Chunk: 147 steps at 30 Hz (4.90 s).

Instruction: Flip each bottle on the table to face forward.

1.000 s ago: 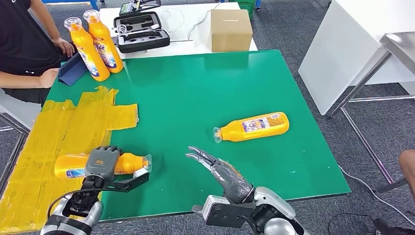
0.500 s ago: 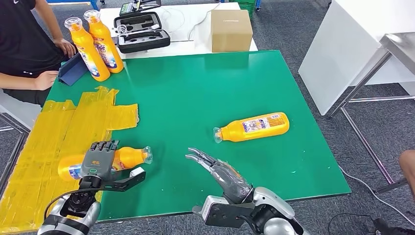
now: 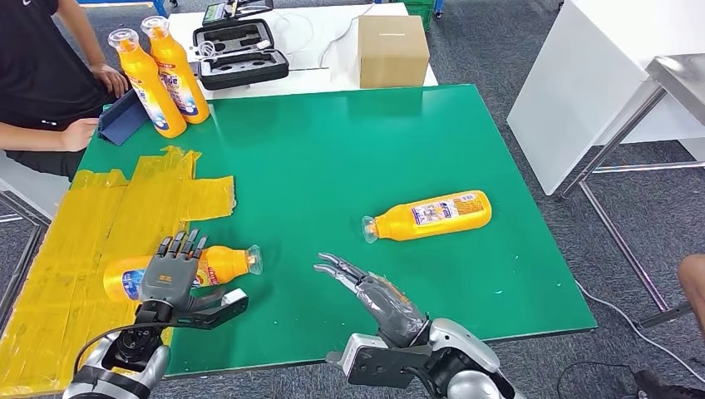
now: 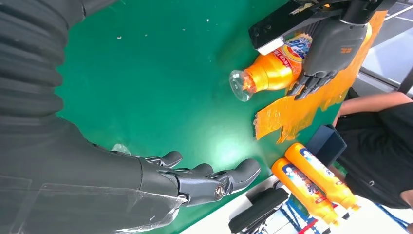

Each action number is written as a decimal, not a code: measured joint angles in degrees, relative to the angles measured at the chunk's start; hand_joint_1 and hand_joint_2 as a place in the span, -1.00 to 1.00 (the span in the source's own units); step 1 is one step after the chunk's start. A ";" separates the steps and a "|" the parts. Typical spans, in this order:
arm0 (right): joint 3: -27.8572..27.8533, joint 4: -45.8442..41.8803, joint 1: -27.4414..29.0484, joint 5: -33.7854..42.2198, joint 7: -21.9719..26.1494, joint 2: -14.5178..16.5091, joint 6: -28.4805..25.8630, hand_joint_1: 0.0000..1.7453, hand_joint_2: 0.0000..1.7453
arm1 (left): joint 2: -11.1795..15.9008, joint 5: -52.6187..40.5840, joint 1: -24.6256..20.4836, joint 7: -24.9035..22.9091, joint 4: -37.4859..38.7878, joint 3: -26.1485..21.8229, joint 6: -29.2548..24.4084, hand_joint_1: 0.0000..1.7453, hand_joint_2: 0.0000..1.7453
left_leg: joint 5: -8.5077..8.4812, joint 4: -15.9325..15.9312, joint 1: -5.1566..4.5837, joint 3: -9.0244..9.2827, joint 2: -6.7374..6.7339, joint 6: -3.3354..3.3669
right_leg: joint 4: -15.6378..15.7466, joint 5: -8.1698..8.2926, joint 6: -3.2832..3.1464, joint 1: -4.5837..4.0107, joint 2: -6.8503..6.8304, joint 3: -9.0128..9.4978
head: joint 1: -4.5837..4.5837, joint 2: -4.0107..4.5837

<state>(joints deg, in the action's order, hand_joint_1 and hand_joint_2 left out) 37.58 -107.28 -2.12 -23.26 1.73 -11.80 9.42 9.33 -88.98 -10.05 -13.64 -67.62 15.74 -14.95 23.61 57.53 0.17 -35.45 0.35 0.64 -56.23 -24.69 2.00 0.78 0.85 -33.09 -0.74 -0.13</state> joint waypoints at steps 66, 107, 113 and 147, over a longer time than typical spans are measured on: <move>-41.20 0.16 15.21 -34.11 -4.94 -9.91 -10.93 -1.00 1.00 | -15.84 84.30 25.06 27.50 -44.90 -12.00 14.62 -1.00 1.00 | 0.14 0.01 -0.09 -0.12 -0.04 0.11 | 0.08 0.00 0.05 0.08 0.01 -0.09 | -0.02 0.00; -23.14 39.86 -23.21 -38.79 -8.16 -4.14 3.04 -1.00 1.00 | -12.54 82.73 17.27 25.24 -41.51 -9.46 25.72 -1.00 1.00 | -0.02 0.04 -0.09 -0.14 -0.02 0.17 | 0.02 0.05 0.08 0.07 -0.01 -0.07 | -0.02 0.00; -21.57 42.22 -24.79 -38.64 -7.85 -3.79 3.82 -1.00 1.00 | -12.54 82.83 16.83 25.18 -41.09 -9.49 25.85 -1.00 1.00 | -0.02 0.04 -0.09 -0.14 -0.02 0.17 | 0.01 0.05 0.08 0.07 -0.01 -0.06 | -0.03 0.00; -2.54 69.14 -41.43 -47.40 -2.30 0.01 8.85 -1.00 1.00 | -12.54 85.11 14.31 26.13 -38.66 -9.92 26.56 -1.00 1.00 | -0.06 0.07 -0.08 -0.10 -0.01 0.19 | 0.00 0.06 0.08 0.07 -0.02 -0.04 | -0.01 0.00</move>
<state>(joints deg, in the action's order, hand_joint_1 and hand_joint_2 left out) 35.04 -38.15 -43.55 -70.66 -0.57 -11.79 18.27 -3.21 -3.87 4.25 12.49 -106.28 5.82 11.61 23.56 57.59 0.08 -35.55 0.34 0.83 -56.24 -24.62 2.08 0.85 0.83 -33.13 -0.75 -0.13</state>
